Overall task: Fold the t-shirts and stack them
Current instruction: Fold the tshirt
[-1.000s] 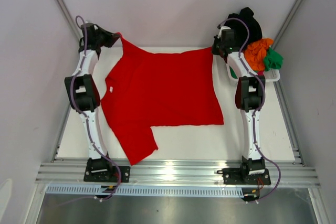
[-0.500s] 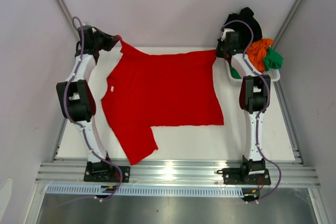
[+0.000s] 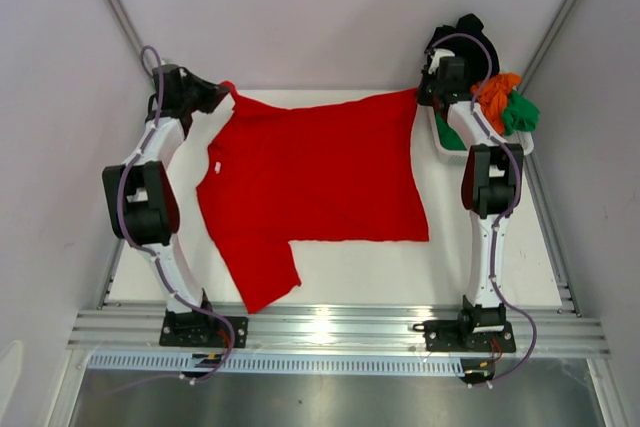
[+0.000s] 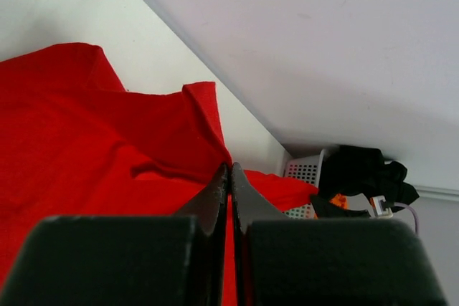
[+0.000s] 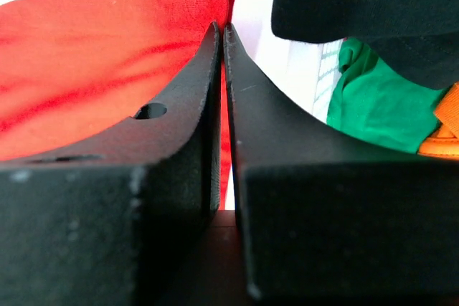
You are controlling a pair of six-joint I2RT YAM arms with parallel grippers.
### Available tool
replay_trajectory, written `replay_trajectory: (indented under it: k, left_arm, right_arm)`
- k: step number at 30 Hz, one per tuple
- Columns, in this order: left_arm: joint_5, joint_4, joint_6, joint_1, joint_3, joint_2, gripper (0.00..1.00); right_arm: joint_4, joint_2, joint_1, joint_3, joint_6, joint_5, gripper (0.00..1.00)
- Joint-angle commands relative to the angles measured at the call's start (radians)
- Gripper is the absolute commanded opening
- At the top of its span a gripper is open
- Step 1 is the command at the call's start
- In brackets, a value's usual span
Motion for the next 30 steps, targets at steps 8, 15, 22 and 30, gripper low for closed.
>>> replay_trajectory:
  k: [8, 15, 22, 30]
  left_arm:
    - [-0.105, 0.047, 0.142, -0.002, -0.030, -0.136, 0.00]
    - [-0.107, 0.087, 0.184, 0.003, -0.018, -0.136, 0.00]
    - [-0.154, 0.057, 0.257, 0.001, 0.019, -0.136, 0.01]
    - [-0.213, 0.063, 0.267, 0.001, 0.022, -0.150, 0.01]
  right_arm:
    - [-0.008, -0.056, -0.012, -0.019, -0.046, -0.070, 0.00]
    - [0.006, -0.071, -0.012, -0.027, -0.050, -0.078, 0.00]
    - [0.021, -0.083, -0.012, -0.019, -0.062, -0.072, 0.00]
    - [0.018, -0.088, -0.004, -0.020, -0.070, -0.034, 0.00]
